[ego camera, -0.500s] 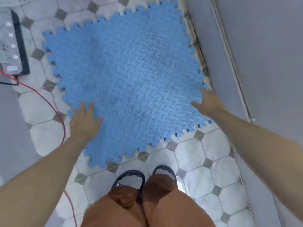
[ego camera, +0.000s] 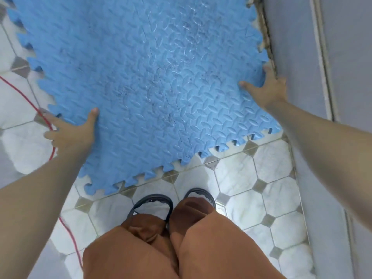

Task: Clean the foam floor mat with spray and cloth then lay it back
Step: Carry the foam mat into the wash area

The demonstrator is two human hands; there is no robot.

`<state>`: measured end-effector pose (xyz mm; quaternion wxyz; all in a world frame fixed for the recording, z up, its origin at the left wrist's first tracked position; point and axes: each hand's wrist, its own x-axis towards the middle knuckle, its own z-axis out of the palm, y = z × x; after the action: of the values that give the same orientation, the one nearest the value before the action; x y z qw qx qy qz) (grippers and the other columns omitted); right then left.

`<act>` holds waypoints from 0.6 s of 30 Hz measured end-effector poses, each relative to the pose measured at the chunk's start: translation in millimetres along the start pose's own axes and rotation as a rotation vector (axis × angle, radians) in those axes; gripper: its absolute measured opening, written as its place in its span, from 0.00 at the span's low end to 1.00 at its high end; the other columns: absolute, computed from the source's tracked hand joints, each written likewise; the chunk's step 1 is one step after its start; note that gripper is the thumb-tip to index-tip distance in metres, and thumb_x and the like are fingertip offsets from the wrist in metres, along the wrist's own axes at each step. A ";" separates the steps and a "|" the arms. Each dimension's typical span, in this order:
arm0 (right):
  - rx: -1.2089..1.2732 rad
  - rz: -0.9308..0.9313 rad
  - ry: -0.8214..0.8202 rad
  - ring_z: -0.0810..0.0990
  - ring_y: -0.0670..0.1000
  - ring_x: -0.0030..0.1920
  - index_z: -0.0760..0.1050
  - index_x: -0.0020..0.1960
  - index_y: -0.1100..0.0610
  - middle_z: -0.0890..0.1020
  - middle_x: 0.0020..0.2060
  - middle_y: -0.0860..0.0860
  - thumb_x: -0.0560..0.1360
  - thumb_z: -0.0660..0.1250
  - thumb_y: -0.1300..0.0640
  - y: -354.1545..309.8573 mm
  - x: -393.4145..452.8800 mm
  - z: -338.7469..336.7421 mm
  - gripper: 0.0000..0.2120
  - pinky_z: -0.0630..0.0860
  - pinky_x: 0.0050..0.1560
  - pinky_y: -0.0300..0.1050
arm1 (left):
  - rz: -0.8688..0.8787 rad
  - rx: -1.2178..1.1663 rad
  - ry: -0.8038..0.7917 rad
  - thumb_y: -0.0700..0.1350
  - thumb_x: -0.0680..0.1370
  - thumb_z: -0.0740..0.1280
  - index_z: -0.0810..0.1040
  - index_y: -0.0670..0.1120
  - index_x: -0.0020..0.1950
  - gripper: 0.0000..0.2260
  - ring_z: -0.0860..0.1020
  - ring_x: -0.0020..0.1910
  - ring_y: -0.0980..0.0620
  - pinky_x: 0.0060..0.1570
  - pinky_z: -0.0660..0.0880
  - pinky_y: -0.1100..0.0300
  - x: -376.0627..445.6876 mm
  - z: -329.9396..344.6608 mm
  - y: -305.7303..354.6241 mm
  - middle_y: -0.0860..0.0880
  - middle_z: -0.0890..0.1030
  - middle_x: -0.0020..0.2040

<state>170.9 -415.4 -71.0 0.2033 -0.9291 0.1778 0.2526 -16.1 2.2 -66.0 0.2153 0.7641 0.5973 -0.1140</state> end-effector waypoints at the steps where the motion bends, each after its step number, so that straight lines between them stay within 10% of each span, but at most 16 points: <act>1: 0.026 0.014 0.009 0.61 0.61 0.74 0.58 0.77 0.44 0.62 0.72 0.59 0.68 0.69 0.31 -4.6 -5.4 -7.6 0.44 0.62 0.73 0.52 | -0.017 -0.036 -0.001 0.72 0.65 0.67 0.48 0.49 0.78 0.52 0.65 0.69 0.33 0.68 0.62 0.41 0.7 -9.3 2.9 0.36 0.59 0.73; 18: -0.293 0.210 -0.181 0.75 0.67 0.63 0.63 0.76 0.50 0.62 0.70 0.63 0.72 0.55 0.26 -56.8 -309.3 -212.6 0.40 0.73 0.62 0.59 | 0.183 0.262 -0.235 0.59 0.70 0.73 0.69 0.42 0.66 0.32 0.72 0.62 0.36 0.60 0.69 0.47 -81.2 -347.5 55.4 0.36 0.67 0.65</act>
<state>29.6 -395.9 280.8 0.0537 -0.8986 0.2163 0.3780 -12.8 83.0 286.0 0.1920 0.8181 0.4762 -0.2591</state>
